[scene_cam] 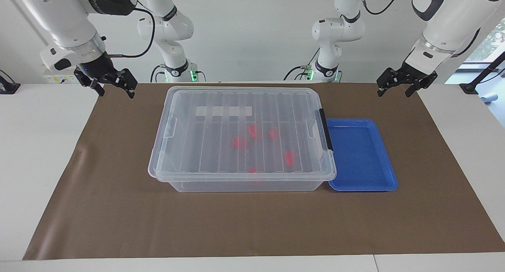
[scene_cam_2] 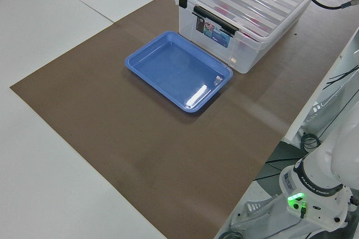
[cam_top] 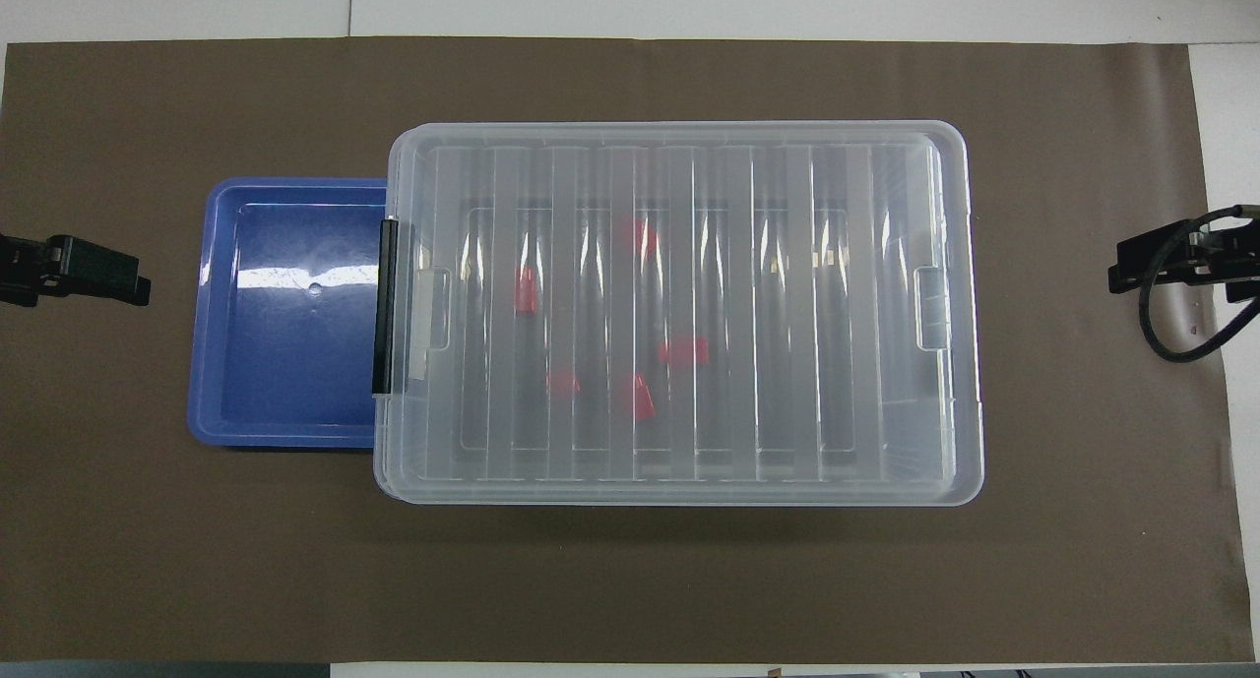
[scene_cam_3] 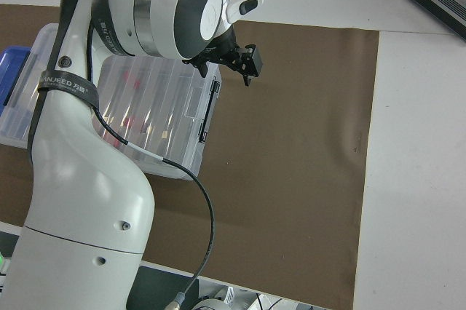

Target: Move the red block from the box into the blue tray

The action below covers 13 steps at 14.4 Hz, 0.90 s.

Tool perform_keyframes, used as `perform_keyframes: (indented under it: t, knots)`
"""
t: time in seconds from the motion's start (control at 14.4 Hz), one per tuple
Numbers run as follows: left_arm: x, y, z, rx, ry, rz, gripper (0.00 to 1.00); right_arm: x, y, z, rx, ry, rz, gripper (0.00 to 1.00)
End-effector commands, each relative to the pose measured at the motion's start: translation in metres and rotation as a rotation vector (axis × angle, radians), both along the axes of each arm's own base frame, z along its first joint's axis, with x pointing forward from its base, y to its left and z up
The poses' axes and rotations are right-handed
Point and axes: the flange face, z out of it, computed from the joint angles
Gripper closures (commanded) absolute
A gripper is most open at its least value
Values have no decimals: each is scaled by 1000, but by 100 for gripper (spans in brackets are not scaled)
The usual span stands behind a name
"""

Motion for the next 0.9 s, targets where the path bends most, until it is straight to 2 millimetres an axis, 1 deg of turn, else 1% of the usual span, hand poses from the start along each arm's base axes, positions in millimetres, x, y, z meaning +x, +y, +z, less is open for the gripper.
perform_keyframes:
  t: [0.0,0.35,0.48,0.62,0.83]
  knots:
    - [-6,0,2,-7,-6,14,0,4,-1,1,8,-13,16,0]
    - [-6,0,2,-7,-6,14,0,6,-3,1,9,-25,13,0]
    - [-6,0,2,-7,-6,14,0,7,-8,-1,26,-39,0,0]
    - [-6,0,2,-7,-6,14,0,9,1,-4,29,-58,9,0]
    - [-6,0,2,-7,-6,14,0,15,8,-29,32,-88,18,0]
